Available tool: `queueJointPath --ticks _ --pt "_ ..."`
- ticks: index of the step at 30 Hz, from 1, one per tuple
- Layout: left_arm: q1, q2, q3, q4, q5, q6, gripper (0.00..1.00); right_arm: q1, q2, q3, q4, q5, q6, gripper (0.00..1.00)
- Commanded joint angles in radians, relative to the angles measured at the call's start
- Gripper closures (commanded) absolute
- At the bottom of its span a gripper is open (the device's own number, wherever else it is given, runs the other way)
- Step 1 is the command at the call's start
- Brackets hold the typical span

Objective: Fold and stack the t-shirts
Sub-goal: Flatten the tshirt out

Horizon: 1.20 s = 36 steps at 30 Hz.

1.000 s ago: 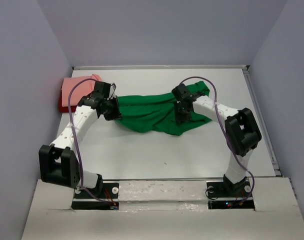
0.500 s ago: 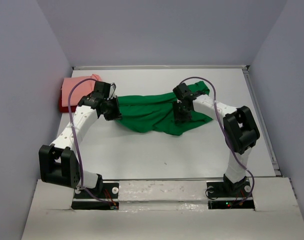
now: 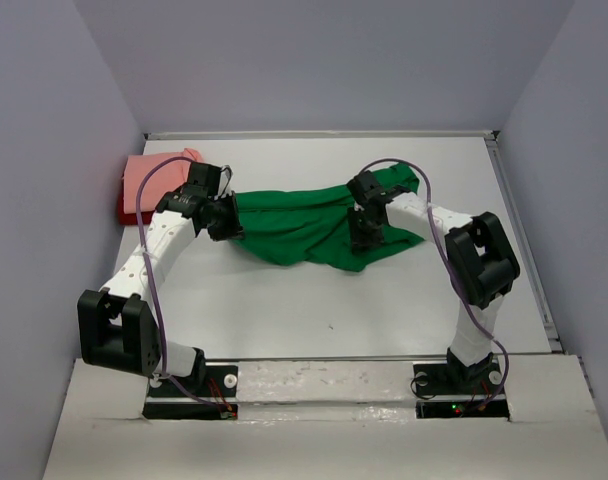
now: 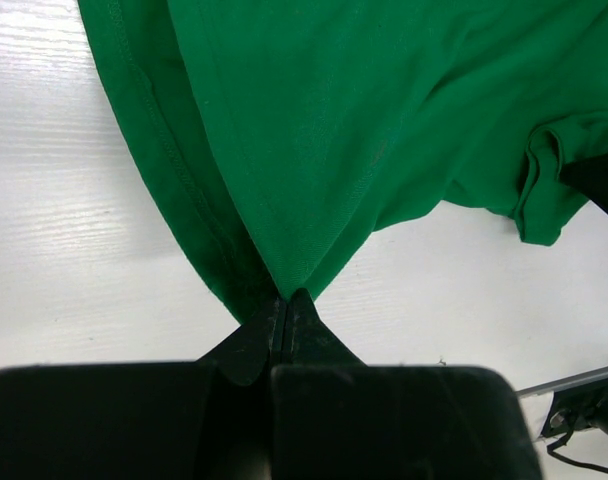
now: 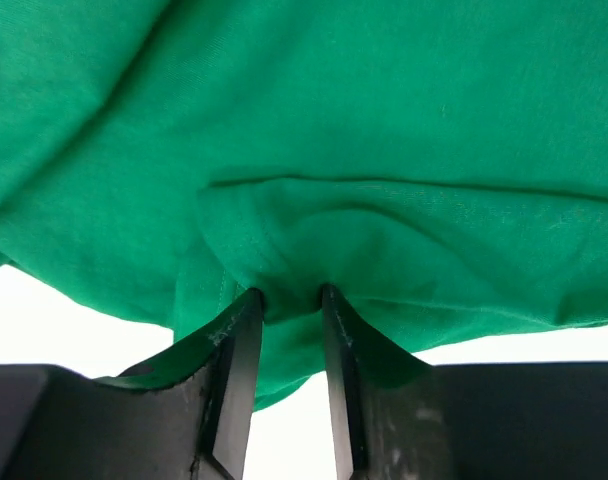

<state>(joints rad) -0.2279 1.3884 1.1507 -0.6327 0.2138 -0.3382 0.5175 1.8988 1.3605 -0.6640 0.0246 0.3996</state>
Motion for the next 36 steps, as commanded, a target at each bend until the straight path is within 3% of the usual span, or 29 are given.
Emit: queueJointPath --ticks 1,6,7,11,16,20,29,36 --pt "-0.004 -0.014 0.023 -0.002 0.019 0.016 1.0 0.004 -0.052 -0.021 0.035 -0.005 0.016 0.65" --pt "-0.004 -0.009 0.029 -0.005 0.016 0.018 1.0 0.004 -0.075 -0.041 0.038 0.017 0.033 0.71" --pt "-0.004 -0.011 0.029 -0.005 0.016 0.018 1.0 0.004 -0.076 -0.043 0.037 0.02 0.033 0.81" --pt "-0.004 -0.018 0.021 0.002 0.015 0.01 1.0 0.004 -0.09 -0.05 0.033 0.034 0.047 1.0" --pt "-0.005 -0.032 0.026 0.002 -0.017 0.015 1.0 0.004 -0.127 -0.038 0.003 0.141 0.059 1.0" --pt "-0.021 -0.072 0.064 -0.007 -0.138 0.03 1.0 0.004 -0.17 0.055 -0.113 0.228 0.051 1.0" --pt "-0.034 -0.173 0.308 -0.09 -0.198 0.054 1.0 0.004 -0.27 0.454 -0.399 0.429 -0.016 1.0" --pt "-0.036 -0.268 0.454 -0.157 -0.238 0.053 1.0 -0.005 -0.434 0.615 -0.545 0.552 -0.021 1.0"
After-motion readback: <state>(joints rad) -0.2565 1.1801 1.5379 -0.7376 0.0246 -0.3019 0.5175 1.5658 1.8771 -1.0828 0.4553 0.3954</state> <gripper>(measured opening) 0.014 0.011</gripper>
